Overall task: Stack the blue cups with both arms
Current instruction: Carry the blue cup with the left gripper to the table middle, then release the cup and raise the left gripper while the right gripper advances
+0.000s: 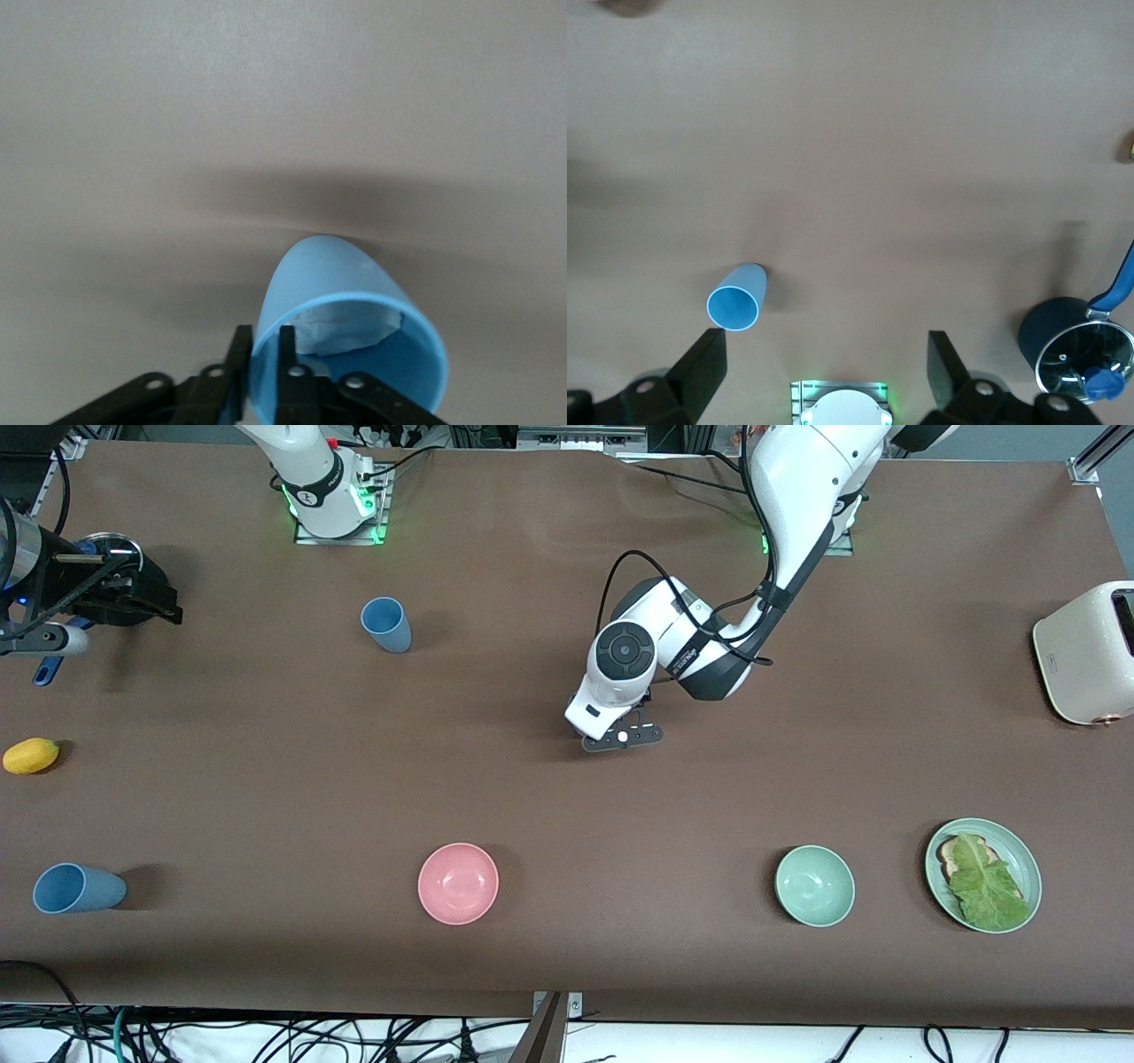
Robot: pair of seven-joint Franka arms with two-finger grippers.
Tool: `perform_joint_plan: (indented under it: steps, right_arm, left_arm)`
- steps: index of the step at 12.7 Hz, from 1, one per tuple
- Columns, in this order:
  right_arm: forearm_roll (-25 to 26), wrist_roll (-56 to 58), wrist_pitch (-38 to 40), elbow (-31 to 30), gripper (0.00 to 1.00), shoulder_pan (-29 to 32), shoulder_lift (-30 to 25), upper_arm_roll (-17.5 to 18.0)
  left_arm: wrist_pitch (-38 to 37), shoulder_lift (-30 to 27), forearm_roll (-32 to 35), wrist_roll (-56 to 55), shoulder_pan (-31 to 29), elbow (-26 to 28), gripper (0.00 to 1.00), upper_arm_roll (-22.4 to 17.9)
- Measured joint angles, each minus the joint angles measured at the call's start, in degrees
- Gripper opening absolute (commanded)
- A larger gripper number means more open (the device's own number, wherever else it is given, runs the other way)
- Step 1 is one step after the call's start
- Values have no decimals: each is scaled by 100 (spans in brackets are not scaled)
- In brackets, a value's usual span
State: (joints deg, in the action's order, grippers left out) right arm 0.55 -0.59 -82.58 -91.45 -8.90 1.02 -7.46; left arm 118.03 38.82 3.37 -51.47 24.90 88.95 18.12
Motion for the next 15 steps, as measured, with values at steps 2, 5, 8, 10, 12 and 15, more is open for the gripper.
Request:
perform_joint_plan:
  steps: [2, 5, 8, 10, 12, 15]
  right_arm:
    - [0, 0, 0, 0, 100, 0, 0, 0]
    - [0, 0, 0, 0, 100, 0, 0, 0]
    - [0, 0, 1, 0, 100, 15, 3, -8]
    - [0, 0, -4, 0, 100, 26, 27, -8]
    - [-13, -1, -26, 1, 100, 27, 58, -6]
    - [-21, 0, 7, 0, 100, 12, 269, 11]
  left_arm:
    - [0, -9, 0, 0, -11, -82, 100, -4]
    - [-224, -262, 0, 24, -73, -268, 100, -13]
    - [-969, -906, 7, 861, -438, -339, 100, -49]
    - [-1440, -1307, 8, 1640, -907, -340, 100, -69]
    - [-1814, -1533, 11, 2332, -1354, -337, 100, -89]
    - [-2378, -1873, 15, 3513, -2100, -341, 100, -103]
